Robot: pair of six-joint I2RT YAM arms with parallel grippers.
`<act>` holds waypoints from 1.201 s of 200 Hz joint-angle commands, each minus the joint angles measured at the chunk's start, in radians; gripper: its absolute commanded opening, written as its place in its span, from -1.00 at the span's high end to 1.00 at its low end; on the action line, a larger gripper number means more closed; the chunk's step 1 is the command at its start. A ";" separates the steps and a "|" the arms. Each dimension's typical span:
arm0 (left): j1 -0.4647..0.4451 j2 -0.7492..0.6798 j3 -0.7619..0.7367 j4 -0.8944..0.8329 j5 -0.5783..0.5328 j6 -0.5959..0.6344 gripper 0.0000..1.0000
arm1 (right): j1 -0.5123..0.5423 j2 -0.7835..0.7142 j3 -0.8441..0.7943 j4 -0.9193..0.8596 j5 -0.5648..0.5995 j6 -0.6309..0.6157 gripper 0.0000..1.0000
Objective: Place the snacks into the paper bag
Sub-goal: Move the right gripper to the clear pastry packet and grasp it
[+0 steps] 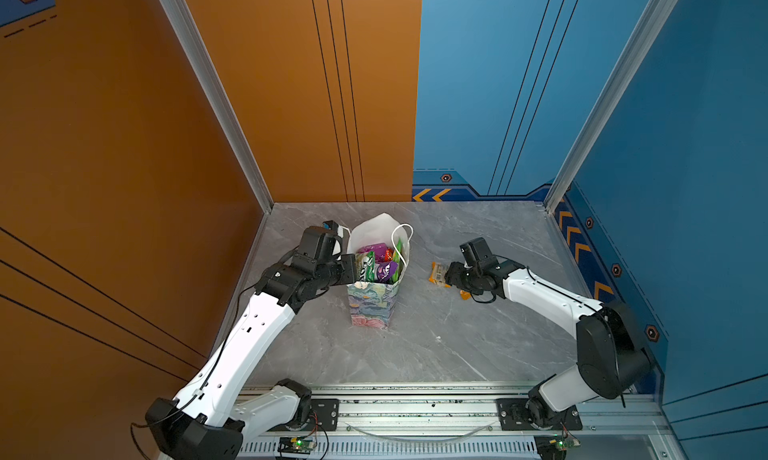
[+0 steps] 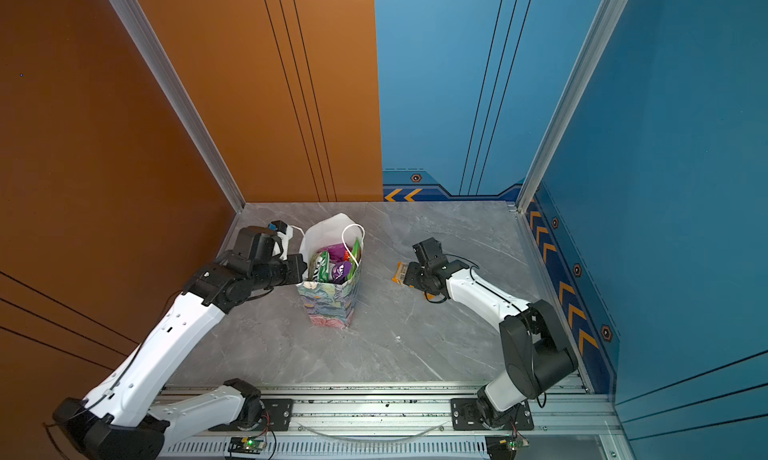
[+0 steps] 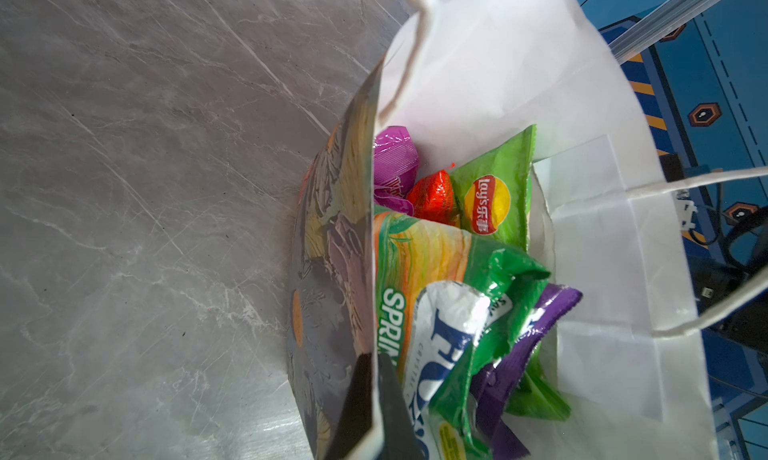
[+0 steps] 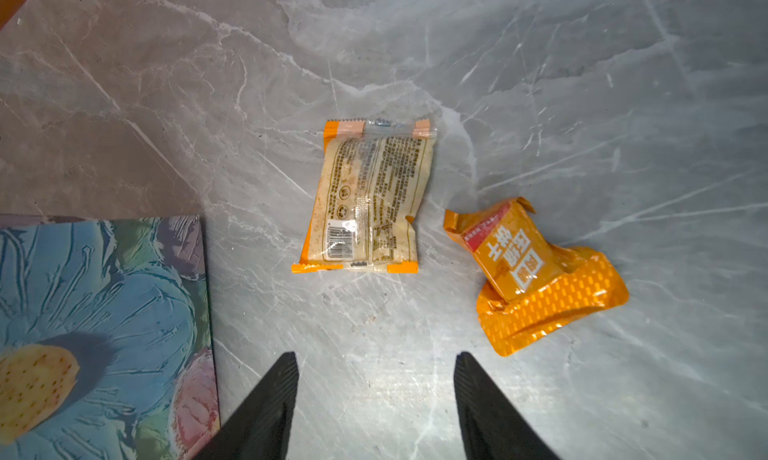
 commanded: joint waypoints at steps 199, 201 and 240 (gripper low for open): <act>-0.005 -0.034 0.010 0.060 -0.017 0.028 0.96 | -0.051 0.363 0.190 0.063 -0.052 0.018 0.11; -0.005 -0.035 0.010 0.060 -0.017 0.028 0.96 | -0.052 0.365 0.188 0.066 -0.053 0.018 0.12; -0.005 -0.037 0.010 0.059 -0.019 0.030 0.96 | -0.050 0.377 0.152 0.096 -0.056 0.025 0.38</act>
